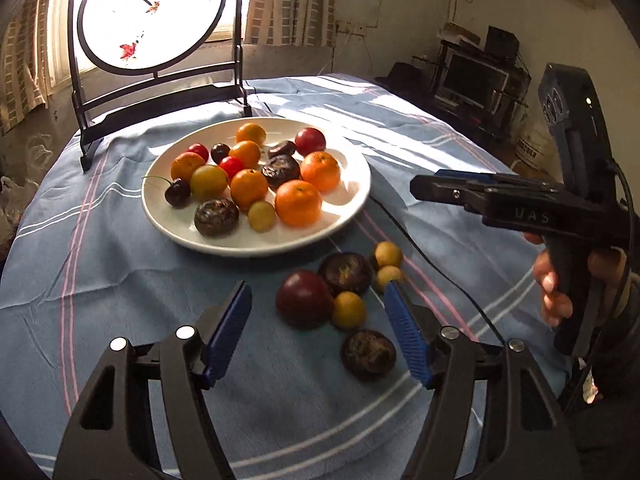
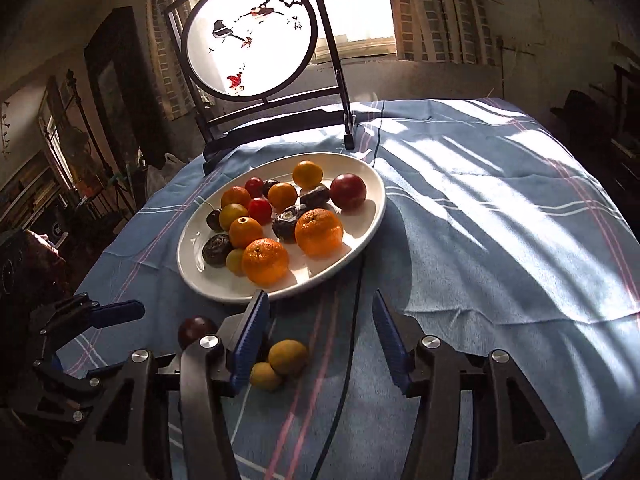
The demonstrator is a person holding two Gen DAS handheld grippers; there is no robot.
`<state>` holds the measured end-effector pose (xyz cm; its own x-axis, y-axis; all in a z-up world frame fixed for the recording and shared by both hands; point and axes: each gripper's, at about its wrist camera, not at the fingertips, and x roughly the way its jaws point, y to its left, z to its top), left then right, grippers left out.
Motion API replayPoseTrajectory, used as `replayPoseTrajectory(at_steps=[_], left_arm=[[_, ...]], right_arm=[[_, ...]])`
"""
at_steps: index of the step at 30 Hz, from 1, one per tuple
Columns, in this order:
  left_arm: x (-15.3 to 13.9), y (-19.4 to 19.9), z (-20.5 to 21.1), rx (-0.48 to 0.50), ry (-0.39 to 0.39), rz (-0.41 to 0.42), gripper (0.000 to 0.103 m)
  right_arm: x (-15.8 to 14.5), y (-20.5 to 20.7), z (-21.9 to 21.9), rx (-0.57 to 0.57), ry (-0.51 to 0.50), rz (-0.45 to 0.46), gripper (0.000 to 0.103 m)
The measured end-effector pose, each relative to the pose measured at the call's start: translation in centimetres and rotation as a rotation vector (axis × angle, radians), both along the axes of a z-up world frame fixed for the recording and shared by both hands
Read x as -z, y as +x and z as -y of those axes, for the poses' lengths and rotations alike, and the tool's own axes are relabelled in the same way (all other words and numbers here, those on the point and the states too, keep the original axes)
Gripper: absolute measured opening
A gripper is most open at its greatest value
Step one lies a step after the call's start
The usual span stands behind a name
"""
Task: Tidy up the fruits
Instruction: 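Grasp a brown dried fruit with the left tool while the right tool grasps a yellow-green fruit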
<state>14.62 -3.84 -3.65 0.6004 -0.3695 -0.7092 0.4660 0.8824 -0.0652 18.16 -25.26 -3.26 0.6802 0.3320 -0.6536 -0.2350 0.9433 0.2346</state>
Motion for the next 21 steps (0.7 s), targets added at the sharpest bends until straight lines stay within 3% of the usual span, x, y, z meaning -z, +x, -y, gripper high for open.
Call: replayPoseTrajectory(at_steps=[5, 9, 11, 12, 17, 21], left_arm=[[2.6, -2.5, 2.2, 0.018, 0.082, -0.024, 0.067], [3.5, -1.1, 2.5, -0.032, 0.069, -0.078, 0.067], [3.9, -0.4, 2.8, -0.034, 0.078, -0.108, 0.052], [4.4, -0.1, 2.9, -0.024, 0.076, -0.137, 0.037], [3.3, -1.4, 2.0, -0.056, 0.038, -0.046, 0.037], [2.1, -3.0, -0.1, -0.136, 0.013, 0.048, 0.037]], right_arm=[[2.4, -1.9, 2.4, 0.044, 0.082, -0.053, 0.06], [2.7, -2.1, 3.2, 0.04, 0.154, -0.061, 0.06], [2.9, -2.1, 3.4, 0.043, 0.173, -0.067, 0.06], [3.0, -2.0, 3.5, 0.044, 0.18, -0.072, 0.06], [3.2, -2.1, 3.0, 0.025, 0.169, -0.083, 0.06], [3.3, -2.0, 1.7, -0.019, 0.117, -0.097, 0.06]])
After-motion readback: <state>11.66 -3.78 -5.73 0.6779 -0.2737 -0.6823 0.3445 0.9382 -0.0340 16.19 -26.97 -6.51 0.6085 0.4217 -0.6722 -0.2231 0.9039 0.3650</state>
